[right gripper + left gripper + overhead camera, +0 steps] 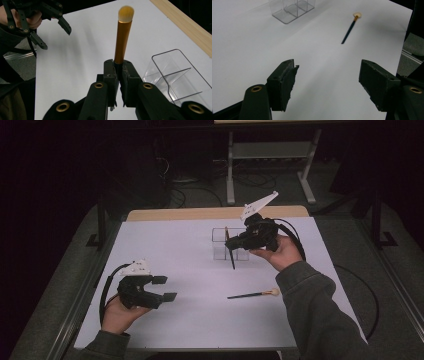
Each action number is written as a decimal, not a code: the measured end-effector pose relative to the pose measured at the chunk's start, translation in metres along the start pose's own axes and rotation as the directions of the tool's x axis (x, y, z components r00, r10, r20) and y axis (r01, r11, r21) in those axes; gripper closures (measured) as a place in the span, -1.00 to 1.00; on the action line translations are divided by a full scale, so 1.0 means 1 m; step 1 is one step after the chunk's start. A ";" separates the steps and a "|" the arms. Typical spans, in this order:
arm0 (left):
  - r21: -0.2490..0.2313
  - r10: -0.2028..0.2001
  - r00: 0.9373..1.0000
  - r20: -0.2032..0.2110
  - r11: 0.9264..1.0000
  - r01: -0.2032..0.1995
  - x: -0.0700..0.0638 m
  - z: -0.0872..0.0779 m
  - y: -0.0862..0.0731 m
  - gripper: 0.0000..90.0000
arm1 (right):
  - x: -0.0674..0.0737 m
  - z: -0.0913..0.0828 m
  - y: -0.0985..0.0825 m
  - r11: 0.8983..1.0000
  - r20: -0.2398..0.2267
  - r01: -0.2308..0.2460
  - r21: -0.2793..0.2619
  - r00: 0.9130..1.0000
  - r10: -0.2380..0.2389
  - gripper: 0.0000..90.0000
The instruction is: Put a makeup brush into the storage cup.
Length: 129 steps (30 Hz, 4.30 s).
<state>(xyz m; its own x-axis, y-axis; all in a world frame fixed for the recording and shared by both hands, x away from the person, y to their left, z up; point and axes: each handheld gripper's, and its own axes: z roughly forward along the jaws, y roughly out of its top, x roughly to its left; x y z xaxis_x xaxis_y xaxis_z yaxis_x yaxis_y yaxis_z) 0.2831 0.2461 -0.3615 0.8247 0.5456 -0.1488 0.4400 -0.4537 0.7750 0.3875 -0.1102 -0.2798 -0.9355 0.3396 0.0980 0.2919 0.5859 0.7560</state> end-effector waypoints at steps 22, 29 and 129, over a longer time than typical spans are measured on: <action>-0.015 -0.012 1.000 -0.014 1.000 0.012 0.001 -0.003 -0.010 -0.38 | -0.008 0.006 0.017 1.000 0.003 0.004 0.007 1.000 -0.004 0.83; -0.025 -0.014 1.000 -0.018 1.000 0.013 0.001 -0.006 -0.011 -0.39 | -0.011 0.008 0.024 1.000 0.005 0.008 0.011 1.000 -0.008 0.83; -0.030 -0.026 0.999 -0.030 0.999 0.025 0.009 -0.014 -0.016 -0.42 | -0.087 0.031 0.072 0.997 0.091 -0.076 -0.015 0.993 0.077 0.83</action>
<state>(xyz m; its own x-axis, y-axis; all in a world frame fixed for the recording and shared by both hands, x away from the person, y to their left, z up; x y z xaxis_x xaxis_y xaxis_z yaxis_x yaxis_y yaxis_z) 0.2784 0.2684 -0.3666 0.8022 0.5779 -0.1502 0.4495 -0.4189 0.7889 0.4962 -0.0743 -0.2542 -0.8882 0.4491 0.0965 0.3589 0.5473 0.7561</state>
